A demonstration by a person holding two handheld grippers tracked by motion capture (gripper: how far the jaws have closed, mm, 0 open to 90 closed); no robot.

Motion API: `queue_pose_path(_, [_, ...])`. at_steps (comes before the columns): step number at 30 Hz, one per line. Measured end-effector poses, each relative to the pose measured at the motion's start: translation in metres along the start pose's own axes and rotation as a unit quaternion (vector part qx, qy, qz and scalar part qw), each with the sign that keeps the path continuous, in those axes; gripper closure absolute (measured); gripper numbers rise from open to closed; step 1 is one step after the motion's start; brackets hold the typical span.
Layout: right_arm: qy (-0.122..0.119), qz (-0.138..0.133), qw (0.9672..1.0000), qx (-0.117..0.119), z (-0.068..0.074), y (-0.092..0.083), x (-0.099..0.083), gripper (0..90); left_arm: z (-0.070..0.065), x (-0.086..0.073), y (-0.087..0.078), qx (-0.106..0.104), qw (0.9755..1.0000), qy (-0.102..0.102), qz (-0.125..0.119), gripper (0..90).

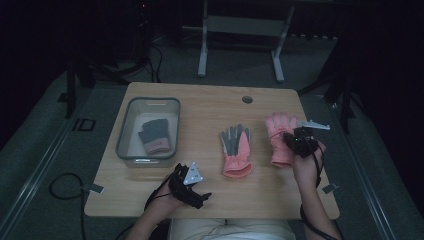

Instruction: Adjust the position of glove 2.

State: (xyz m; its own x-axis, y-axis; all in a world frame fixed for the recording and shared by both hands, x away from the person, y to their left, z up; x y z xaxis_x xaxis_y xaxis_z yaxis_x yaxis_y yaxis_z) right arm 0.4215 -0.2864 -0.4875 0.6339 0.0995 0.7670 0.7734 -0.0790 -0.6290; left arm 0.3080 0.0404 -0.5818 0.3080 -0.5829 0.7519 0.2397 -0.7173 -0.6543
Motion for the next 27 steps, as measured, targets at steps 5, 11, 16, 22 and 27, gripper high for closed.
queue_pose_path(5, [0.012,0.01,0.9998,-0.011,0.006,0.005,-0.016,86.7,0.0,0.001,0.0,-0.001,1.0,0.001,-0.001,1.1])
queue_pose_path(11, [0.03,0.023,0.9992,-0.016,0.005,0.014,-0.03,86.7,-0.001,0.001,0.0,-0.002,1.0,0.004,-0.003,1.1])
queue_pose_path(16, [0.037,0.034,0.9985,-0.02,0.007,0.023,-0.039,86.1,-0.002,0.001,0.001,-0.003,1.0,0.003,0.001,1.1])
queue_pose_path(22, [0.025,0.051,0.9981,-0.023,0.01,0.039,-0.053,84.9,-0.002,0.001,0.0,-0.005,1.0,0.002,-0.002,1.1])
queue_pose_path(27, [0.011,0.056,0.9982,-0.015,0.012,0.045,-0.054,81.3,-0.002,0.0,0.001,-0.006,1.0,0.002,0.001,1.1])
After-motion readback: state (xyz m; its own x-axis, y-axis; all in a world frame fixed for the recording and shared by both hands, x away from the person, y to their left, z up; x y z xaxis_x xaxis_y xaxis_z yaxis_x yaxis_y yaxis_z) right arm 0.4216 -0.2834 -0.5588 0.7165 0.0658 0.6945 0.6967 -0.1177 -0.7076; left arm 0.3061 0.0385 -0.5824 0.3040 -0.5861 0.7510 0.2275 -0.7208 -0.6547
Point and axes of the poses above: each handheld gripper's, and its own axes: y roughly forward along the jaws, x roughly out of its top, z roughly to its left, the point moved 5 cm from there along y, roughly forward along the jaws, and after that the axes turned 14 degrees about -x, right-handed, at the moved point
